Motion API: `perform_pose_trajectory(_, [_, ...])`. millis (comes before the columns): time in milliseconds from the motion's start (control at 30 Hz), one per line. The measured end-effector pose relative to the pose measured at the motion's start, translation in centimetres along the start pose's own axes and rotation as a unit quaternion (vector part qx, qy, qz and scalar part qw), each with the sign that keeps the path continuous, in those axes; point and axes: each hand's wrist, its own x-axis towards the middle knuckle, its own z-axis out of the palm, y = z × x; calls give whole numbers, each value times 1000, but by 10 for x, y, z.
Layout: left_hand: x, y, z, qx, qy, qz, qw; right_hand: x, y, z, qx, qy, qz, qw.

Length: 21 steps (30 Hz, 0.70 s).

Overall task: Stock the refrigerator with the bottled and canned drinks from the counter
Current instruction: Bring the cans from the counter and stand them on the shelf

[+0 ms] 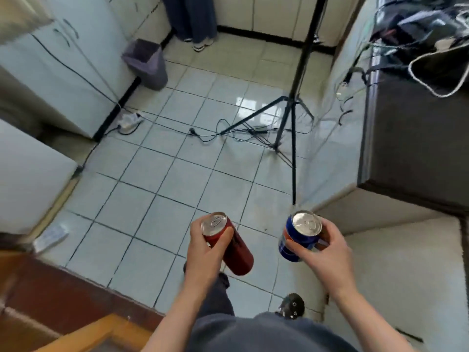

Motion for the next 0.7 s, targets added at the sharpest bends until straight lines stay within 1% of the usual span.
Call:
perform_pose_trajectory(167, [52,-9,-117,-7,54,-1,999,35,-74,122,-2,-65,-42,997])
perform_pose_trajectory(333, [100,-4,-215,-28,141,3,990,51,-149,237,3,-125,-103,987])
perform_pose_trajectory(467, [122,2,-273,-44,187,9,981,44,-186,305,-4,-165,-127,978])
perform_pose_trajectory(633, [149,-5,-327,-92,207,-1,974,49,-219,376,-43,-246,-150,957])
perform_pose_trajectory(700, [160,-13,-347,-111,229,-12,967,55,-233,409,-59,-268,-153,949])
